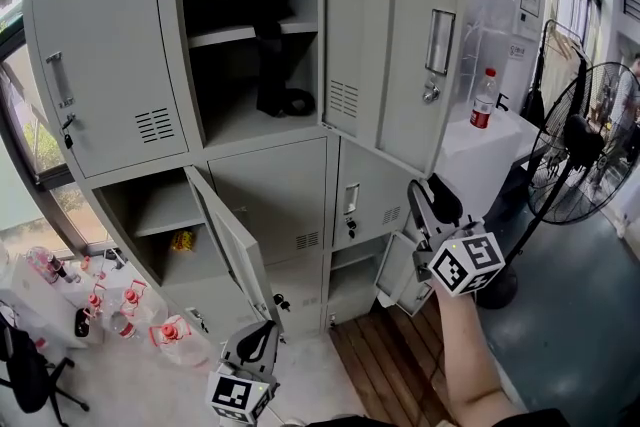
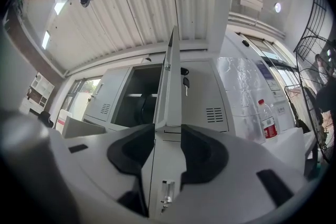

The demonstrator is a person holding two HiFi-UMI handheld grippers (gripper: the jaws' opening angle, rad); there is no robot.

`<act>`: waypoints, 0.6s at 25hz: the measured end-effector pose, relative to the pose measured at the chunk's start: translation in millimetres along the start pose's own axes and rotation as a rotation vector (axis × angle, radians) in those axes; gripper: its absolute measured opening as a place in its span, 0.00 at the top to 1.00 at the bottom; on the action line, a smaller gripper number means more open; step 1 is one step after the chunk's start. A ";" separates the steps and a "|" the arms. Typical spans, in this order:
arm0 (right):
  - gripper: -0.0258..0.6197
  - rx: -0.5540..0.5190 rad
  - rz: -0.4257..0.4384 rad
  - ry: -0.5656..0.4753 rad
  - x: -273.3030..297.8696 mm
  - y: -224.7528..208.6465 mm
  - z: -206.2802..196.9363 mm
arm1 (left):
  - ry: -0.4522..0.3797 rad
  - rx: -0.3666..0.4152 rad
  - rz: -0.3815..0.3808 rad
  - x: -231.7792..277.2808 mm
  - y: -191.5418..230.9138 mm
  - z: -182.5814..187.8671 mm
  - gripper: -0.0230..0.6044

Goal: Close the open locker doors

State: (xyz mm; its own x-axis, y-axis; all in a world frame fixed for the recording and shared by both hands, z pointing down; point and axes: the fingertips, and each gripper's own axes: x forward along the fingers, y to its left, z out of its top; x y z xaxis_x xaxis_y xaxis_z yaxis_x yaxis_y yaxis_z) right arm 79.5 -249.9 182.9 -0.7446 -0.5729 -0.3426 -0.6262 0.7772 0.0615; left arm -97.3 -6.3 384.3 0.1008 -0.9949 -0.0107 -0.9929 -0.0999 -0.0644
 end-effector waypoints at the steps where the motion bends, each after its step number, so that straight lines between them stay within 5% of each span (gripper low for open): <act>1: 0.72 -0.002 0.005 -0.003 -0.5 2.5 0.8 | 0.002 -0.001 -0.001 0.0 -0.3 -0.2 0.95; 15: 0.73 -0.026 0.110 -0.028 -2.6 65.7 13.0 | 0.004 -0.016 -0.001 -10.1 9.3 -0.6 0.95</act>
State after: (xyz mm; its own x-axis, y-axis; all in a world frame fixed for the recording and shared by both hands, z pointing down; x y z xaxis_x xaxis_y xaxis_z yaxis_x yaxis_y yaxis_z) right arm 43.3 -194.0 175.6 -0.8025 -0.4769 -0.3585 -0.5472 0.8278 0.1238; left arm -107.6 2.9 384.4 0.1013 -0.9948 -0.0068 -0.9937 -0.1009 -0.0483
